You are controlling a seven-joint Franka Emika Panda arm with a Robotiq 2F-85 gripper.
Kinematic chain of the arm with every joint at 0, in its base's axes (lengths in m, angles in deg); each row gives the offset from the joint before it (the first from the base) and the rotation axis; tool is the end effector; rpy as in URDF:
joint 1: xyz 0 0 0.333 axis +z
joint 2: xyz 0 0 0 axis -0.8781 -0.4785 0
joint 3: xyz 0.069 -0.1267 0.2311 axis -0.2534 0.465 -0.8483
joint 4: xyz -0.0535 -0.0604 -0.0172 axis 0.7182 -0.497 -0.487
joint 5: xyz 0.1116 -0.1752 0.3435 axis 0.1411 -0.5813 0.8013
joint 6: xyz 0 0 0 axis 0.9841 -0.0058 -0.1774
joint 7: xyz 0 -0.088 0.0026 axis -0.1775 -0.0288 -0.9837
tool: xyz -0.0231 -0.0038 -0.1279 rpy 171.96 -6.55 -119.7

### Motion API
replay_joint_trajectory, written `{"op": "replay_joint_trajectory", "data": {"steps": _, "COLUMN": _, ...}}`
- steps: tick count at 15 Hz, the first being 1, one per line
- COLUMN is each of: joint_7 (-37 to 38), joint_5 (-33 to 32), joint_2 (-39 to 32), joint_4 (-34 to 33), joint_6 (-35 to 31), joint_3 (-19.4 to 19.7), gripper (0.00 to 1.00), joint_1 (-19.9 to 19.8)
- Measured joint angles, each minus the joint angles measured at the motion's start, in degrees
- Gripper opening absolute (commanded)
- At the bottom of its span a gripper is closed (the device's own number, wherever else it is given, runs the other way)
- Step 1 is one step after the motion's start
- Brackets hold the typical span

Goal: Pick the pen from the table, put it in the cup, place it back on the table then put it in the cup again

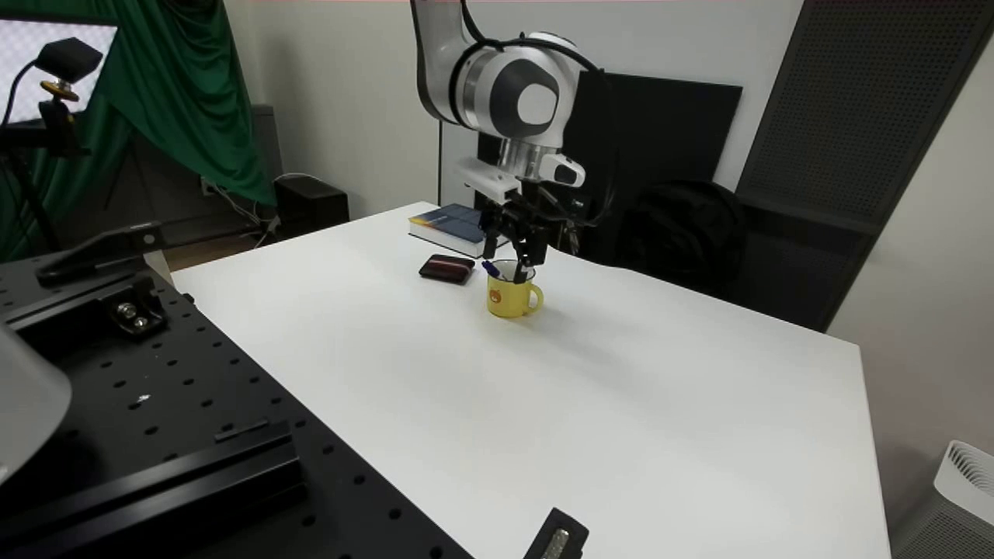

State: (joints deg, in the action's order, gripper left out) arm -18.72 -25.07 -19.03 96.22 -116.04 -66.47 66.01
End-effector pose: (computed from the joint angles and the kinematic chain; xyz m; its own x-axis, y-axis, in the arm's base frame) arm 0.5718 0.0372 -0.0241 0.9486 -0.3049 -0.0842 -0.3104 -0.9486 -0.0622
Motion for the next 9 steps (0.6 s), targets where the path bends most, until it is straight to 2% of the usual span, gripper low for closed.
{"op": "replay_joint_trajectory", "data": {"steps": 4, "joint_7": -1.23, "joint_5": 0.03, "joint_2": 3.32, "joint_4": 7.91, "joint_6": -11.47, "joint_3": -1.20, "gripper": 1.00, "joint_1": 0.03}}
{"op": "replay_joint_trajectory", "data": {"steps": 9, "joint_7": -1.43, "joint_5": 0.12, "joint_2": 4.06, "joint_4": 14.46, "joint_6": -25.68, "joint_3": -3.45, "gripper": 1.00, "joint_1": -0.40}}
